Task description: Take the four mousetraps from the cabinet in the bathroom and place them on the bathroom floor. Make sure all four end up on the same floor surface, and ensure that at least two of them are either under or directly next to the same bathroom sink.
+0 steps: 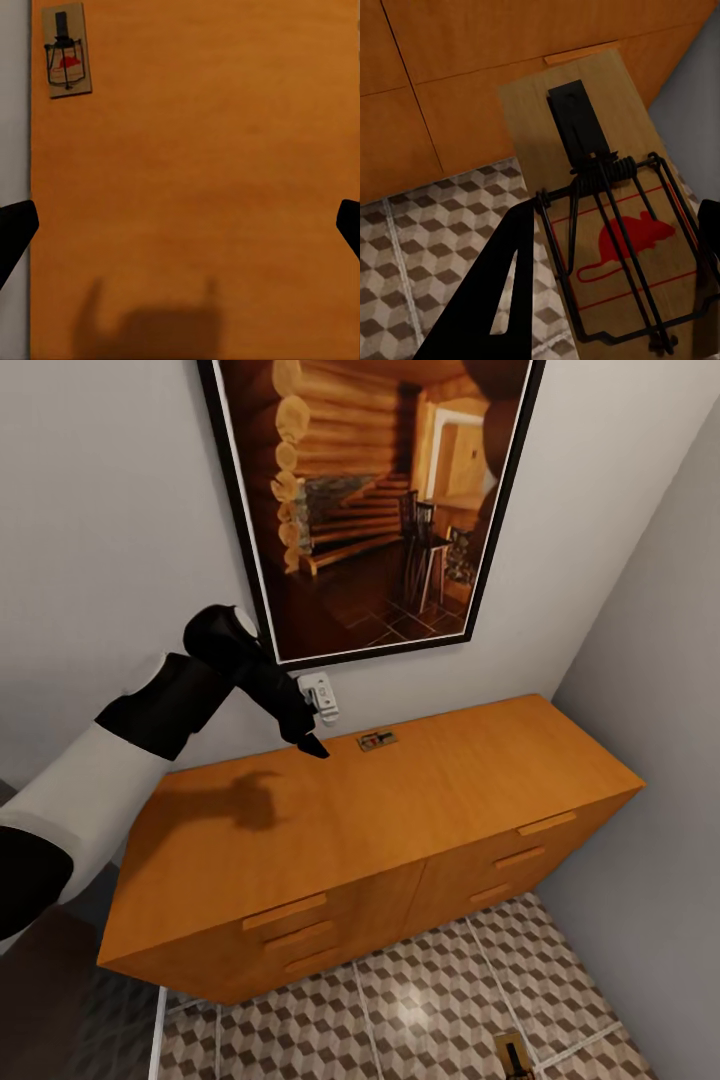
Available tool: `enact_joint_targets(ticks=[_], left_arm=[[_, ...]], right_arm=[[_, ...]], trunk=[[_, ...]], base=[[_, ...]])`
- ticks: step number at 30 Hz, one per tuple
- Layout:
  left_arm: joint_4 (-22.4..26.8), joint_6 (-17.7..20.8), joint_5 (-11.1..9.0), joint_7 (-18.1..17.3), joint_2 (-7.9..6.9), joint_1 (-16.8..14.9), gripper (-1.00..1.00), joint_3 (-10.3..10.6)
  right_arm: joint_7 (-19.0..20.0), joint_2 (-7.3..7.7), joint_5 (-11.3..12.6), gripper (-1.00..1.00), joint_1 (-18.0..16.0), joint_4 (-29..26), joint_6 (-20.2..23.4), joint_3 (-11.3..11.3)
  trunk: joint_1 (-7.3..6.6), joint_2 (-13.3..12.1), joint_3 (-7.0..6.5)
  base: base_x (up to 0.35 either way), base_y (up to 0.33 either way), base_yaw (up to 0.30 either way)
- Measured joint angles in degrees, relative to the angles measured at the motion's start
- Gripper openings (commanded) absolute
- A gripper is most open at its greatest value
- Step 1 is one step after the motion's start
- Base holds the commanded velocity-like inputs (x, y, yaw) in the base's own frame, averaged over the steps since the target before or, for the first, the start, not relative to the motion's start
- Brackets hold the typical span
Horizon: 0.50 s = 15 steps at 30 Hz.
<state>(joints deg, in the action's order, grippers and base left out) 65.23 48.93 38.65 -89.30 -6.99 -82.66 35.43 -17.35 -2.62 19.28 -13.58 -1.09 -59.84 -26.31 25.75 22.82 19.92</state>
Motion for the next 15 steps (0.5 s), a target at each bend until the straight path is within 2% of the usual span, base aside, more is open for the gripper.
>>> enact_joint_targets(ticks=[9,15], left_arm=[[-0.25,0.25,0.09,0.54,0.31,0.42,1.0,0.06],[-0.24,0.29,0.17,0.61,0.95,2.22,1.0,0.07]], right_arm=[[0.0,0.0,0.0,-1.0,0.0,0.0,0.0,0.0],[0.0,0.0,0.0,-1.0,0.0,0.0,0.0,0.0]], trunk=[[0.0,0.0,0.0],[0.0,0.0,0.0]], base=[[0.0,0.0,0.0],[0.0,0.0,0.0]])
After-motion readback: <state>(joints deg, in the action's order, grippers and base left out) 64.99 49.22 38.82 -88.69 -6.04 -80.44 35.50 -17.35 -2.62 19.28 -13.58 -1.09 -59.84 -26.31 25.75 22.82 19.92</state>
